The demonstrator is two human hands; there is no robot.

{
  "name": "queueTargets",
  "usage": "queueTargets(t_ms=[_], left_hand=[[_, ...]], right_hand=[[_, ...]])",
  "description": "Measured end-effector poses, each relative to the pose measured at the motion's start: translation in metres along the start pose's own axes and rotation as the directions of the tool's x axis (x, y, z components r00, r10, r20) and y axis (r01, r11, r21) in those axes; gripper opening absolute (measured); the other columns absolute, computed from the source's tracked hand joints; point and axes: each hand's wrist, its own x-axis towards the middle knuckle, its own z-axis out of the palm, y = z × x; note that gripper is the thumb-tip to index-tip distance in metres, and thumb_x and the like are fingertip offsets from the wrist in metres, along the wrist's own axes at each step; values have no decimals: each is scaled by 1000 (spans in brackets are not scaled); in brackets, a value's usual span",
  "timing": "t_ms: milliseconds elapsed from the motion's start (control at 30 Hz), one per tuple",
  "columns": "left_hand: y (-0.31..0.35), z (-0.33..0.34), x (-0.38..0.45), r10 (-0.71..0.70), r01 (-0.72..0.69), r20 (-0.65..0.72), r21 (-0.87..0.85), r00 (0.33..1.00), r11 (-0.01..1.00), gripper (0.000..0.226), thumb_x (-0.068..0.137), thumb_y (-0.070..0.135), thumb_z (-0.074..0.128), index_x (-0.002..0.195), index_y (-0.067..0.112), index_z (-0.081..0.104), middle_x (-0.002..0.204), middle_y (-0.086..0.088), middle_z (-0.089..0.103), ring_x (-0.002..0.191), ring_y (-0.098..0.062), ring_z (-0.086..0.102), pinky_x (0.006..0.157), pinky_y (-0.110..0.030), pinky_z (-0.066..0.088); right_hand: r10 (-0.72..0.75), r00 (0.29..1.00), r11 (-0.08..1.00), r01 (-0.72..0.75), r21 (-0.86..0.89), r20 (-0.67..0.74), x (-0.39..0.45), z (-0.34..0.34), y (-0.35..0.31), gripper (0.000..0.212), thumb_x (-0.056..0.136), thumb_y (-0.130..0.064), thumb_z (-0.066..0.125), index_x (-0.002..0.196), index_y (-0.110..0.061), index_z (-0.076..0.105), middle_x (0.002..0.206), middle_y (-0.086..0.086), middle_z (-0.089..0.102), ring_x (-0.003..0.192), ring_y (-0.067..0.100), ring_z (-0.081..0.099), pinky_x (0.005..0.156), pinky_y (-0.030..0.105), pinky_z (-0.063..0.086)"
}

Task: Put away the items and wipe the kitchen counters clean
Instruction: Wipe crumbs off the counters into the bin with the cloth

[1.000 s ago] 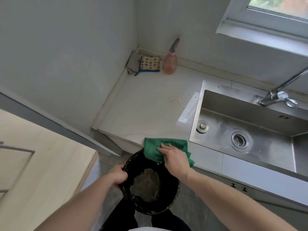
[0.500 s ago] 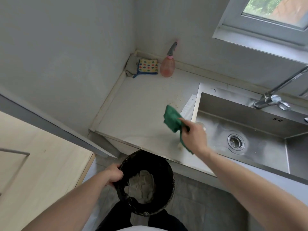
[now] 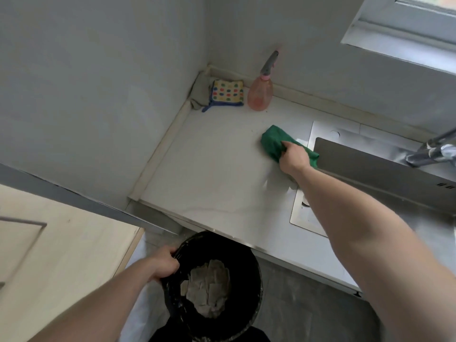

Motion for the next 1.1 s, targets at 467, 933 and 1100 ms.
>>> queueTargets(t_ms=[467, 933, 1100], left_hand=[[-3, 1, -1, 2, -2, -10, -27, 1000, 1000, 41, 86, 1, 51, 122, 15, 65, 100, -13, 68, 92, -31, 70, 75, -41, 64], [-6, 0, -10, 8, -8, 1, -12, 1000, 1000, 44, 86, -4, 49, 125, 12, 63, 93, -11, 64, 85, -32, 69, 72, -44, 64], [-6, -5, -12, 3, -3, 17, 33, 1000, 999, 48, 85, -4, 48, 127, 14, 63, 98, -10, 65, 83, -27, 68, 56, -34, 61]], right_hand=[[-250, 960, 966, 257, -40, 125, -111, 56, -1, 57, 89, 0, 52, 140, -22, 62, 152, 3, 51, 136, 30, 51, 114, 35, 38], [-329, 910, 944, 312, 104, 252, -275, 74, -48, 54, 85, -4, 48, 128, -29, 70, 132, -7, 68, 123, 18, 63, 104, 33, 49], [-247, 967, 961, 236, 145, 65, -244, 29, -53, 46, 92, -8, 50, 128, -29, 70, 126, -1, 72, 115, 27, 65, 98, 34, 51]])
